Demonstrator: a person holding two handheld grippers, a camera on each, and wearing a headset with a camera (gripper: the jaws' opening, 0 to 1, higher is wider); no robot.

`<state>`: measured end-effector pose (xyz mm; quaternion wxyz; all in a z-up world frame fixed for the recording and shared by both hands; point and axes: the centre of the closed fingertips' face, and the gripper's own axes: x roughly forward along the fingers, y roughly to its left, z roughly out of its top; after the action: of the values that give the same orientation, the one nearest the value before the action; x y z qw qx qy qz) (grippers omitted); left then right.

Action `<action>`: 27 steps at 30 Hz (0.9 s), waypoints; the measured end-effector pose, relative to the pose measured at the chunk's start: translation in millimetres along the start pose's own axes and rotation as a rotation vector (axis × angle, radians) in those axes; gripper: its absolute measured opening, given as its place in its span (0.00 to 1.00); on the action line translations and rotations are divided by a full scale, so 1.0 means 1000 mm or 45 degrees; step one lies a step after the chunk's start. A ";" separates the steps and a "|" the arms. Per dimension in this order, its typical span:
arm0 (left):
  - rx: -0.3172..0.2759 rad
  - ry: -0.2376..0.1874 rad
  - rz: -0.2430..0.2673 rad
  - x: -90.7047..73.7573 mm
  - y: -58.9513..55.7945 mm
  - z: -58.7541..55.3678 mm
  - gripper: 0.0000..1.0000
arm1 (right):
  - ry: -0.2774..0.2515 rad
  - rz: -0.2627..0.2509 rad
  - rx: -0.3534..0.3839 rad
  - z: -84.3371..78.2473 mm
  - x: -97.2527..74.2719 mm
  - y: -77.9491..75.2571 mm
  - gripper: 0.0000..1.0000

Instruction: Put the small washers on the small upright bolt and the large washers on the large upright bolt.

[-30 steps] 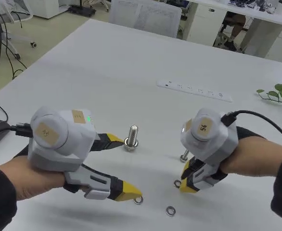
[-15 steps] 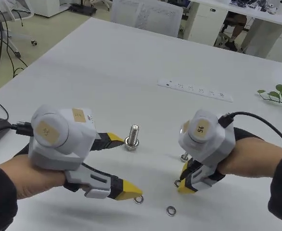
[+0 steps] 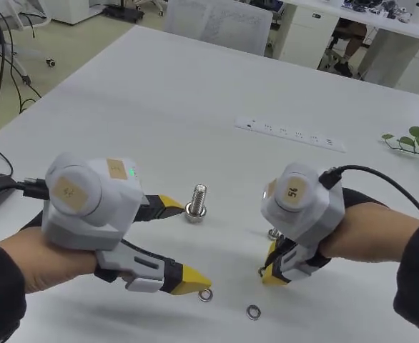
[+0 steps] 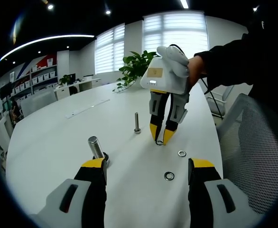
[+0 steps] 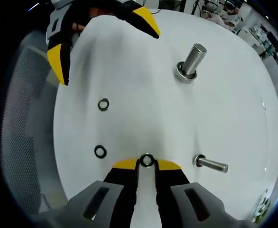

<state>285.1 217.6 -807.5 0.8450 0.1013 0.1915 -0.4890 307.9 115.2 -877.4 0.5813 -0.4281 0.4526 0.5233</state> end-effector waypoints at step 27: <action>-0.005 0.003 0.000 0.000 -0.001 -0.001 0.69 | 0.021 0.002 0.024 -0.006 -0.003 0.000 0.13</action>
<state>284.2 217.3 -808.9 0.8449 0.1003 0.1936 -0.4886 307.6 108.4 -876.1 0.5811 -0.4265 0.4627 0.5160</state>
